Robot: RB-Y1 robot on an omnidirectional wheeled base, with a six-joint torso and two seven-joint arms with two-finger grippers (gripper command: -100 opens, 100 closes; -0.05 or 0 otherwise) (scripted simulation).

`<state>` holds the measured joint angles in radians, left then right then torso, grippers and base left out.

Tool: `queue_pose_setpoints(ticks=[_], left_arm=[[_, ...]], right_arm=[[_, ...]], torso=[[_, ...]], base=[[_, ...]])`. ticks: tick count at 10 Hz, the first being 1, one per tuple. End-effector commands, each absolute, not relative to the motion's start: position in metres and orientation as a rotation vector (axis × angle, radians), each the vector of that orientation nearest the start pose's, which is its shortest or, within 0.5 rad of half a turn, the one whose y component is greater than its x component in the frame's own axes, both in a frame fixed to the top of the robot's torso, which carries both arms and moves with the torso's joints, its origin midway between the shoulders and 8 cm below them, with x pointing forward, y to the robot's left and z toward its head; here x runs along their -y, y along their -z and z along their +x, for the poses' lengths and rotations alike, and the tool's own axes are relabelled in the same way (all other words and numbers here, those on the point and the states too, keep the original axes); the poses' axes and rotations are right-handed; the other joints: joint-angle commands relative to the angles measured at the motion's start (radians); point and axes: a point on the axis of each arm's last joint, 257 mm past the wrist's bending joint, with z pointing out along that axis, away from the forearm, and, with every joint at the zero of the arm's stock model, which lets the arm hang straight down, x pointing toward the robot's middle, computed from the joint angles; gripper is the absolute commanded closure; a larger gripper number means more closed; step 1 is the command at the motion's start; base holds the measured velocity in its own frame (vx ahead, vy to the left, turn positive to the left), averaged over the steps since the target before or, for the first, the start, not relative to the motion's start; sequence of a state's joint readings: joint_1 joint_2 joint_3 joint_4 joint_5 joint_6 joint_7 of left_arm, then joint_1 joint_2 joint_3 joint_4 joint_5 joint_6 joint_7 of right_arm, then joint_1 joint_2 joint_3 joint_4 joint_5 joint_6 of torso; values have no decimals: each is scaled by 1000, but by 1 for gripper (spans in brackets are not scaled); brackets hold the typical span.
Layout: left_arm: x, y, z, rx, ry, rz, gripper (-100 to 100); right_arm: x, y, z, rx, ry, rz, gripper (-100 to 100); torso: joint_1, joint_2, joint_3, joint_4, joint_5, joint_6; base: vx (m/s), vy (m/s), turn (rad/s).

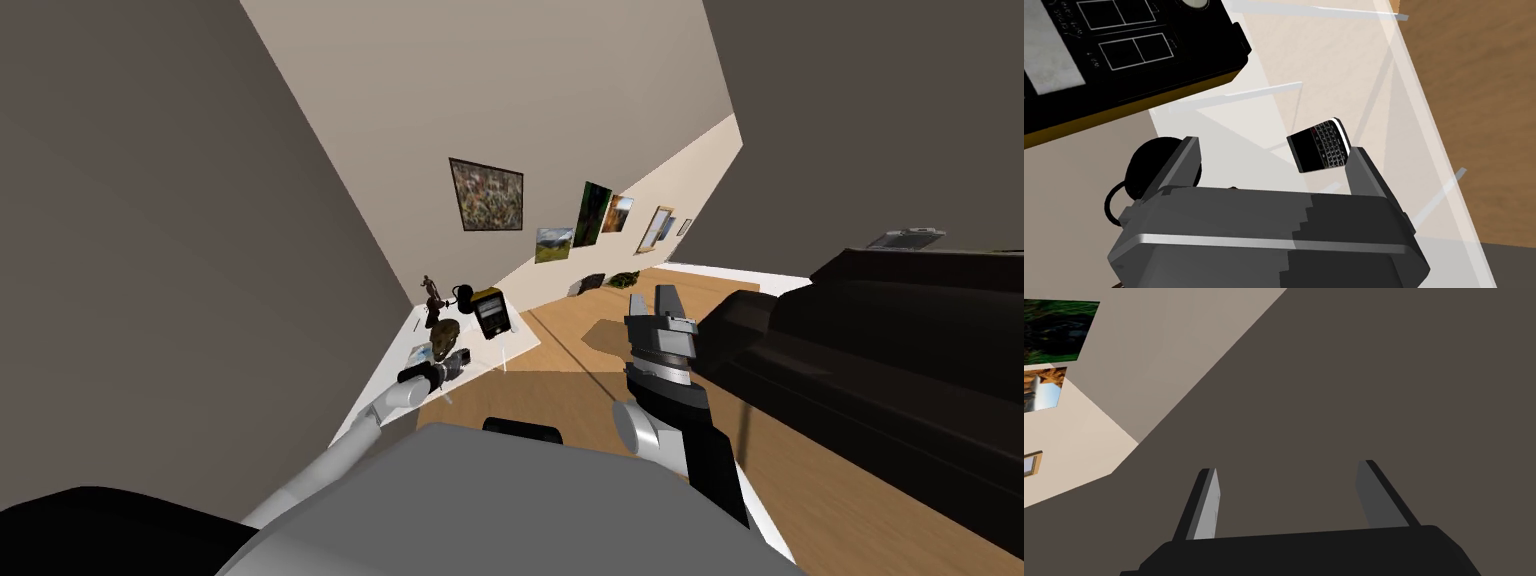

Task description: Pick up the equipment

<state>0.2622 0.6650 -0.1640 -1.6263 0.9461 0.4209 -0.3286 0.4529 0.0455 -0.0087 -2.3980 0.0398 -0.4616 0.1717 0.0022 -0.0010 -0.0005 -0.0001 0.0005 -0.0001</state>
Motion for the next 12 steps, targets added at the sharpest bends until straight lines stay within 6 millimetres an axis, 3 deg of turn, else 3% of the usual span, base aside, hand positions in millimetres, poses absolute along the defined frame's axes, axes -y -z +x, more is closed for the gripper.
queue_pose_setpoints(ticks=[1, 4, 5, 7, 10, 12], left_arm=[[-344, 417, 382, -1931, 898, -1622, -100], [-375, 447, 353, -2026, 778, -1707, -100], [-377, 450, 351, -2031, 769, -1716, -100], [-408, 470, 322, -2103, 655, -1783, -100], [-429, 484, 299, -2144, 571, -1841, -100], [-457, 495, 267, -2204, 461, -1898, -100]], right_arm=[[273, -83, 325, -546, -1142, 512, 0], [274, -83, 325, -546, -1142, 512, 0], [273, -83, 325, -546, -1142, 512, 0], [274, -83, 325, -546, -1142, 512, 0], [274, -83, 325, -546, -1142, 512, 0], [274, -83, 325, -546, -1142, 512, 0]], torso=[[0, 0, 0, 0, 0, 0], [0, 0, 0, 0, 0, -1], [0, 0, 0, 0, 0, 0], [0, -1, 0, 0, 0, 0], [0, -1, 0, 0, 0, 0], [0, -1, 0, 0, 0, -1]], base=[[-10, 25, -194], [-8, 28, -278], [-6, 32, -154], [-3, 31, -342], [-5, 31, -257], [-3, 33, -330]])
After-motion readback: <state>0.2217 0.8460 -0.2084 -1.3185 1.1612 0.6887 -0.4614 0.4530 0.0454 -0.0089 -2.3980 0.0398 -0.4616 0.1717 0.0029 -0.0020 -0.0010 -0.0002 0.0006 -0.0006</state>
